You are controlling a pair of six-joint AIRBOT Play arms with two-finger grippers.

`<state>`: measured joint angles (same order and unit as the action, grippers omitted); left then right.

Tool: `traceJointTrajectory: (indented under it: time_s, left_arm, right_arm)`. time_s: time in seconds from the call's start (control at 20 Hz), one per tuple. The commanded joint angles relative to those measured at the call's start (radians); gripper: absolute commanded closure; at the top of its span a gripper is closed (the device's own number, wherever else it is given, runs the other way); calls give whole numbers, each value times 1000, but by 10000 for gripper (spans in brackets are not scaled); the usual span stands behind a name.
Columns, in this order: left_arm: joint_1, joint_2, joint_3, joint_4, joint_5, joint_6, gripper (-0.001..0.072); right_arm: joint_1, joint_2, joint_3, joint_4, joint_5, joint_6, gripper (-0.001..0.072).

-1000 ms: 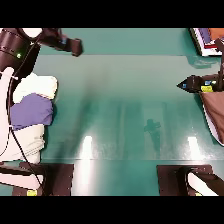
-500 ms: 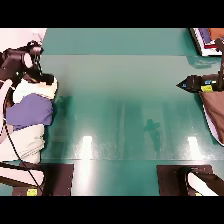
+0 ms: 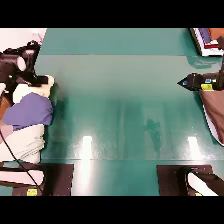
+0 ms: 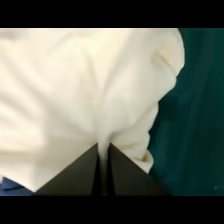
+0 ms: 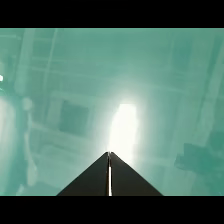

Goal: Fold the shirts.

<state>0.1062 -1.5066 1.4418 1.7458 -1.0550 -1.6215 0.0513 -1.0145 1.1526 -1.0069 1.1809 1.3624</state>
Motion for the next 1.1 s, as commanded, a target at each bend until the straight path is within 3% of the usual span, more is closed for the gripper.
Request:
traceJointTrajectory:
  time_s: [0.0, 0.2, 0.35, 0.55, 0.75, 0.85, 0.9, 0.95, 1.0, 1.05]
  left_arm:
    - [1, 140, 129, -20, -24, -1, 679]
    - [1, 359, 366, -155, -137, 67, 680]
    - [-90, 487, 437, -182, -207, 85, 681]
    - [-364, 497, 415, -183, -319, 26, 681]
    - [-678, 404, 262, -198, -291, -40, 680]
    - [-800, 332, 183, -265, -246, -26, 677]
    - [-850, 288, 148, -308, -210, 6, 559]
    - [-889, 243, 123, -336, -172, 14, 246]
    - [-911, 201, 117, -334, -155, 16, 137]
    - [-914, 170, 118, -327, -149, 41, 137]
  right_arm:
    - [1, 15, 1, 46, -42, 0, 693]
    - [1, 93, 3, 100, -191, 0, 693]
    - [1, 119, 78, 97, -195, -2, 693]
    - [1, 78, 256, 98, -113, -2, 693]
    - [1, 16, 397, 98, -19, -2, 693]
    - [1, -7, 443, 99, 32, -2, 693]
    - [1, -15, 459, 98, 55, -2, 693]
    - [1, -20, 467, 99, 73, -2, 693]
    - [1, -21, 467, 99, 85, -2, 693]
    - [1, -22, 467, 99, 96, -2, 693]
